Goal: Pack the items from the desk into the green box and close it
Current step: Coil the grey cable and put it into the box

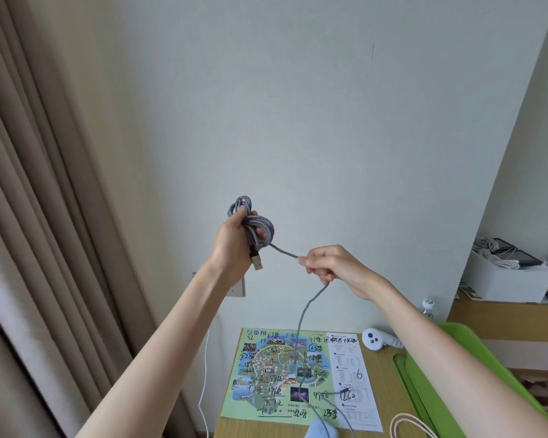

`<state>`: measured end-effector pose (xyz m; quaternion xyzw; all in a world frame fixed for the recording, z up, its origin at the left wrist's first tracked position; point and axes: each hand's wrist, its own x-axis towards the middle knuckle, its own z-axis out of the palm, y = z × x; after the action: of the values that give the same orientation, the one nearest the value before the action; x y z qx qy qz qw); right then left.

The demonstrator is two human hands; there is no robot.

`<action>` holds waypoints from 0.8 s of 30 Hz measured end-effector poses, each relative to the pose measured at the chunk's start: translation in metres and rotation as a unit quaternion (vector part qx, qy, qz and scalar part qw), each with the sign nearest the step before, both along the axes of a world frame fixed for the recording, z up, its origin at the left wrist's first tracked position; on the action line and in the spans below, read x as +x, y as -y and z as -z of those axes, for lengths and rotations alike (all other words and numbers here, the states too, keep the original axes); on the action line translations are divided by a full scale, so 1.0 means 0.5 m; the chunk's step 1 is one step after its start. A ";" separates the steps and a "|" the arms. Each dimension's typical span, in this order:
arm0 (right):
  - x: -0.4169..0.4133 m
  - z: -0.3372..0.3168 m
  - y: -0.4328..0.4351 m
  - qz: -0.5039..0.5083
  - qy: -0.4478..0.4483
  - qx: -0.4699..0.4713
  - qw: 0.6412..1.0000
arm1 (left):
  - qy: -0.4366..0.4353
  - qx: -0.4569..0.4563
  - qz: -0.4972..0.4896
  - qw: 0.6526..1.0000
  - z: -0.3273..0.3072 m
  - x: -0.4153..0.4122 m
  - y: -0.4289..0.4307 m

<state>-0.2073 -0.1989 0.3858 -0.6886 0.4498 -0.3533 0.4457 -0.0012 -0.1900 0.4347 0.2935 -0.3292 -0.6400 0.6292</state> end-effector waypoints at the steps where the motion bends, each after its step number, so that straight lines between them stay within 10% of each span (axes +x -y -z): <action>1: -0.009 -0.001 0.003 0.012 -0.004 -0.010 1.000 | 0.019 0.003 -0.011 1.000 0.000 0.005 0.002; 12: -0.026 -0.072 -0.010 0.038 0.103 -0.070 0.991 | 0.418 -0.120 -0.034 0.900 0.040 0.016 0.023; 20: 0.019 -0.098 -0.010 0.039 0.067 -0.166 0.983 | 0.517 -0.166 0.137 0.828 0.041 -0.041 -0.029; 24: 0.018 -0.085 -0.004 0.064 0.094 -0.159 0.981 | 0.497 -0.142 0.137 0.845 0.037 -0.046 -0.033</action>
<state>-0.1985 -0.1971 0.4283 -0.6842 0.3868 -0.5115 0.3473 -0.0242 -0.1737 0.4164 0.4315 -0.7224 -0.4341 0.3218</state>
